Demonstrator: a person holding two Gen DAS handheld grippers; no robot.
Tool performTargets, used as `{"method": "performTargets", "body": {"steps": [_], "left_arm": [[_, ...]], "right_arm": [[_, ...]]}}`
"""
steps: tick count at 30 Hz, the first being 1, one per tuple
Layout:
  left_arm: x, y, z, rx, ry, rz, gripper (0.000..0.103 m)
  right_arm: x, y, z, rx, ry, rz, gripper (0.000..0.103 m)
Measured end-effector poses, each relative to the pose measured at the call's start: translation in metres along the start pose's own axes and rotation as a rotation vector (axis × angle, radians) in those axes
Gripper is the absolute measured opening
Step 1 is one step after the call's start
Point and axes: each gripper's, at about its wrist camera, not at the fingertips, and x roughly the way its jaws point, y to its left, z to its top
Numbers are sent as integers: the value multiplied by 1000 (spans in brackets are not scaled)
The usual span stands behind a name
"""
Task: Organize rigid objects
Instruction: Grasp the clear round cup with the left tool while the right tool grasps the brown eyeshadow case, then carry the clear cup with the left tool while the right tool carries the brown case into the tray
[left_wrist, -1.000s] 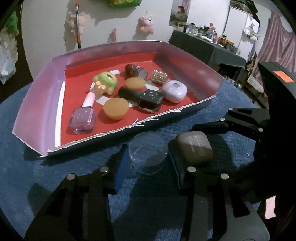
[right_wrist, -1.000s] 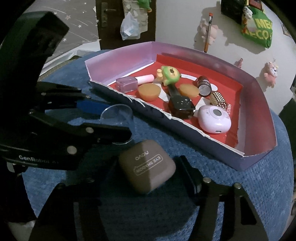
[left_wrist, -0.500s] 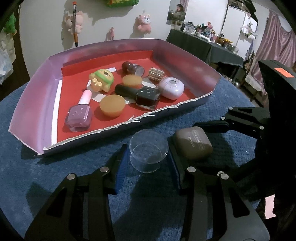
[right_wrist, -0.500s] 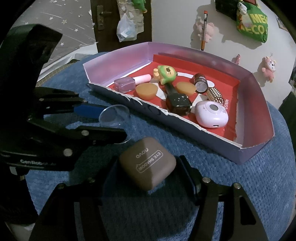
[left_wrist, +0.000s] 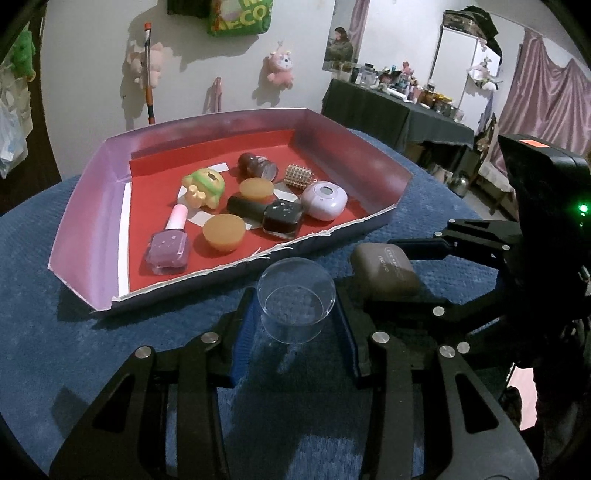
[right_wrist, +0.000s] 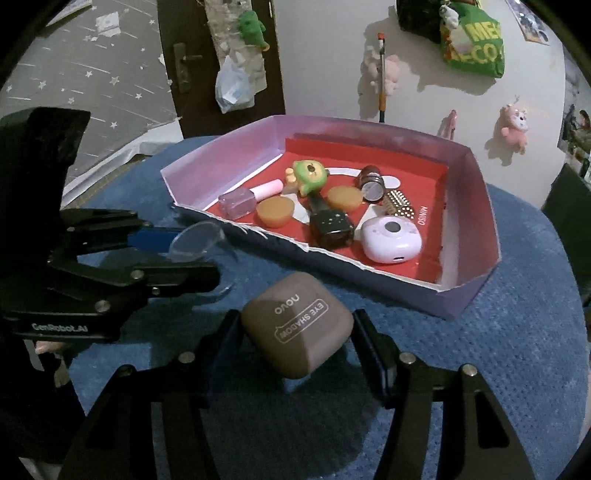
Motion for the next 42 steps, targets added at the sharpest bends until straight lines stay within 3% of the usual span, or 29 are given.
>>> {"method": "performTargets", "body": {"steps": [14, 22, 31, 37, 42], "left_arm": [[-13, 4, -1, -21, -15, -7, 38], [-36, 36, 49, -48, -59, 45, 38], [4, 84, 124, -63, 71, 76, 38], [69, 102, 154, -50, 208, 88, 38], [119, 110, 169, -57, 278, 114, 38]], "right_arm": [[2, 3, -2, 14, 9, 12, 63], [-20, -11, 39, 51, -54, 14, 63], [4, -61, 129, 116, -7, -85, 63], [56, -98, 169, 175, 140, -154, 63], [92, -112, 183, 174, 242, -217, 63]]}}
